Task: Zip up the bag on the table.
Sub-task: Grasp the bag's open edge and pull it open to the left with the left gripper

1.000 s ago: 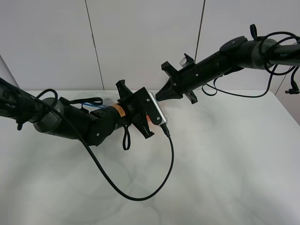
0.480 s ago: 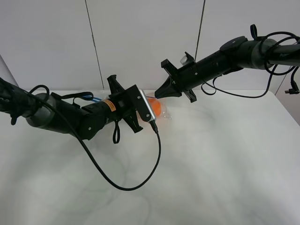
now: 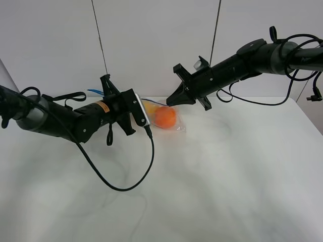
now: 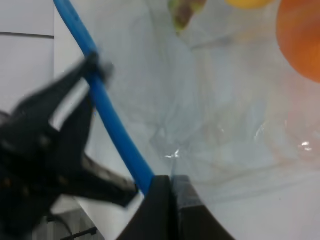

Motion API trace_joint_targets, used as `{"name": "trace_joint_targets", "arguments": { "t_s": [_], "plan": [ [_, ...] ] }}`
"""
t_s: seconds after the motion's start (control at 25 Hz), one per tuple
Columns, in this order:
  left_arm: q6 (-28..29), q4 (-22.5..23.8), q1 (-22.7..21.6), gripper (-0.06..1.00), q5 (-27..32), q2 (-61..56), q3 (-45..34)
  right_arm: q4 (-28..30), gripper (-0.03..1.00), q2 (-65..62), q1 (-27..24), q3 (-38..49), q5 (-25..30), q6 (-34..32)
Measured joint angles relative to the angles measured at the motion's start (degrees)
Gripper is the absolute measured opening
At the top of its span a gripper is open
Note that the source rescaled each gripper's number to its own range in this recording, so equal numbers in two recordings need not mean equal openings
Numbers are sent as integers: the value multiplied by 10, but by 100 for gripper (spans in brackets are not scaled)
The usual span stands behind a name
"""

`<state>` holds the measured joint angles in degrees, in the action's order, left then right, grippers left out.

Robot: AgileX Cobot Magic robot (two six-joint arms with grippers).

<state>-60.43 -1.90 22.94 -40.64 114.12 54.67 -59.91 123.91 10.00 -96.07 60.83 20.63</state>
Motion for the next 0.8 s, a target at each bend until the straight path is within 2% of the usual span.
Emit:
{"name": "trace_joint_targets", "arguments": {
  "t_s": [0.8],
  "plan": [
    [-6,9,-169,0,-4,0,0,1,0,0,5,0,13,0]
  ]
}}
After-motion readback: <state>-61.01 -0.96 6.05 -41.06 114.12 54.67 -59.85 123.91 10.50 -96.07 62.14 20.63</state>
